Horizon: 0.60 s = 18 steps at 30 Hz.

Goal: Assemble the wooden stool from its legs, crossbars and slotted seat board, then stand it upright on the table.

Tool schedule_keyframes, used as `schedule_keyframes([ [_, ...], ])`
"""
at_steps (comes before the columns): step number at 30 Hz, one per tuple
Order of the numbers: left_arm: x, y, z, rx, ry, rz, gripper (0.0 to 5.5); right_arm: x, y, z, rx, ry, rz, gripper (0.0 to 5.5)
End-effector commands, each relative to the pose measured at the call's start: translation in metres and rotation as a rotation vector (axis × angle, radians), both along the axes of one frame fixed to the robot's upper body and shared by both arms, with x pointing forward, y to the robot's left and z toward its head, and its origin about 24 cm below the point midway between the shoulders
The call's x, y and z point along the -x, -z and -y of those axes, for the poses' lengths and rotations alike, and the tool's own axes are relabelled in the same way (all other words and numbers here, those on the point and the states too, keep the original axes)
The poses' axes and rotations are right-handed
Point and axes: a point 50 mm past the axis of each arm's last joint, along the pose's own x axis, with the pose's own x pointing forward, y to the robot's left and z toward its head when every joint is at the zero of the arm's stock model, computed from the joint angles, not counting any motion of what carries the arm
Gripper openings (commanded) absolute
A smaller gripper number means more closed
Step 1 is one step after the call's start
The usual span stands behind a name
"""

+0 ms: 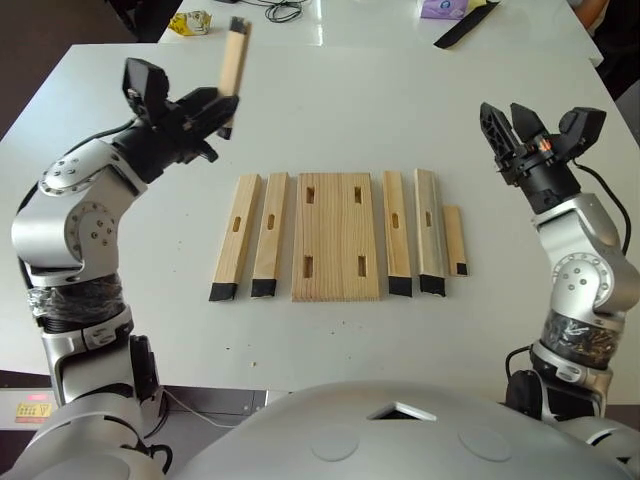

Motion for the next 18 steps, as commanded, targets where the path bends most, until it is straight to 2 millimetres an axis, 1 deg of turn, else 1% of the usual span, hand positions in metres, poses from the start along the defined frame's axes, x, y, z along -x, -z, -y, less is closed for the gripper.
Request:
schedule_keyframes([
  [1,0.013,-0.009,0.033,0.123,0.259,0.006,1.31,0.002,-0.017,-0.007,-0.002,-0.293,0.021,3.19],
  [3,0.019,-0.014,0.044,0.191,0.399,-0.014,1.31,0.008,-0.029,-0.015,0.005,-0.462,0.057,3.19],
  [6,0.023,-0.02,0.052,0.233,0.522,-0.021,1.31,0.012,-0.042,-0.025,0.03,-0.647,0.086,3.19],
  [8,0.025,-0.021,0.058,0.243,0.594,-0.019,1.31,0.011,-0.051,-0.032,0.041,-0.744,0.103,3.19],
  [11,0.025,-0.021,0.065,0.245,0.639,-0.019,1.31,0.009,-0.059,-0.039,0.034,-0.826,0.109,3.19],
  [14,0.029,-0.018,0.07,0.24,0.689,-0.022,1.31,0.009,-0.064,-0.048,0.02,-0.905,0.103,3.19],
  [18,0.032,-0.012,0.074,0.219,0.732,-0.047,1.31,0.013,-0.069,-0.059,0.027,-1.004,0.095,3.19],
])
